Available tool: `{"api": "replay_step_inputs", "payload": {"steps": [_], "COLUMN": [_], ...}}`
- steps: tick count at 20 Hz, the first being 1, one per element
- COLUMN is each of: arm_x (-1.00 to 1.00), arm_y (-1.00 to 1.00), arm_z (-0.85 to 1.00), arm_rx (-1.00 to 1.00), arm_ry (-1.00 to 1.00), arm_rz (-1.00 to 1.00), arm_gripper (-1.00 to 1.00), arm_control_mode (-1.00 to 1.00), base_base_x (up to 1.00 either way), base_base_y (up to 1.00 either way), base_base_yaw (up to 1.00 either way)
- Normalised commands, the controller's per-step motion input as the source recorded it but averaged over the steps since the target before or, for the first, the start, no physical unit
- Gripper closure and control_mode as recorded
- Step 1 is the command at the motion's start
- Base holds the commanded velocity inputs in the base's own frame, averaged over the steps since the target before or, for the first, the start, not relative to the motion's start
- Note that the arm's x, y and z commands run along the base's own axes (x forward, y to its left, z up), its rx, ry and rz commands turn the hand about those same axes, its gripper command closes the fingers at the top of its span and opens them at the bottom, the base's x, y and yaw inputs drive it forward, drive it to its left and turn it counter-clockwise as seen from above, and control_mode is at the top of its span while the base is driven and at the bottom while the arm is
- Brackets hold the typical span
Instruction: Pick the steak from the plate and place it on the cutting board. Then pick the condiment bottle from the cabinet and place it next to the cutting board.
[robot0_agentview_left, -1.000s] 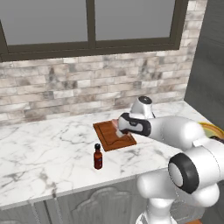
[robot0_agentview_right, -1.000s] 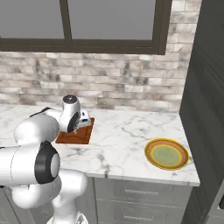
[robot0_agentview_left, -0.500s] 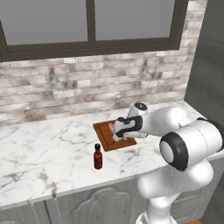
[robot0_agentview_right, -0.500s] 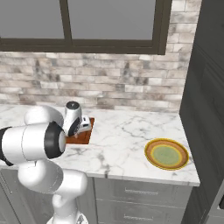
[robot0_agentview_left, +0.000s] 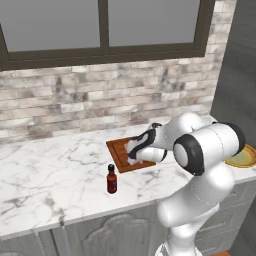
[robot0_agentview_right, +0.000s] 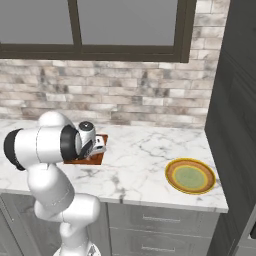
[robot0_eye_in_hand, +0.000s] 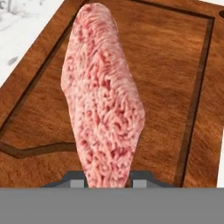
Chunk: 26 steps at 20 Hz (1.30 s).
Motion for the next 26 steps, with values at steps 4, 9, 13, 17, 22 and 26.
{"api": "replay_step_inputs", "payload": {"steps": [4, 9, 13, 17, 22, 26], "arm_x": [0.32, 0.35, 0.14, -0.15, -0.42, -0.46], "arm_y": [0.16, 0.23, 0.15, 0.00, -0.08, -0.07], "arm_z": [-0.26, -0.18, -0.07, 0.06, 0.26, 0.39], "arm_rx": [0.00, 0.00, 0.00, 0.00, 0.00, 0.00], "arm_ry": [0.00, 0.00, 0.00, -0.02, -0.04, -0.06], "arm_rz": [0.00, 0.00, 0.00, 0.00, 0.00, 0.00], "arm_gripper": [1.00, -1.00, -1.00, -1.00, -1.00, -1.00], "arm_control_mode": [-1.00, -1.00, -1.00, -1.00, -1.00, -1.00], "base_base_x": [0.00, 0.00, 0.00, 0.00, 0.00, 0.00], "base_base_y": [0.00, 0.00, 0.00, 0.00, 0.00, 0.00], "base_base_yaw": [0.00, 0.00, 0.00, 0.00, 0.00, 0.00]}}
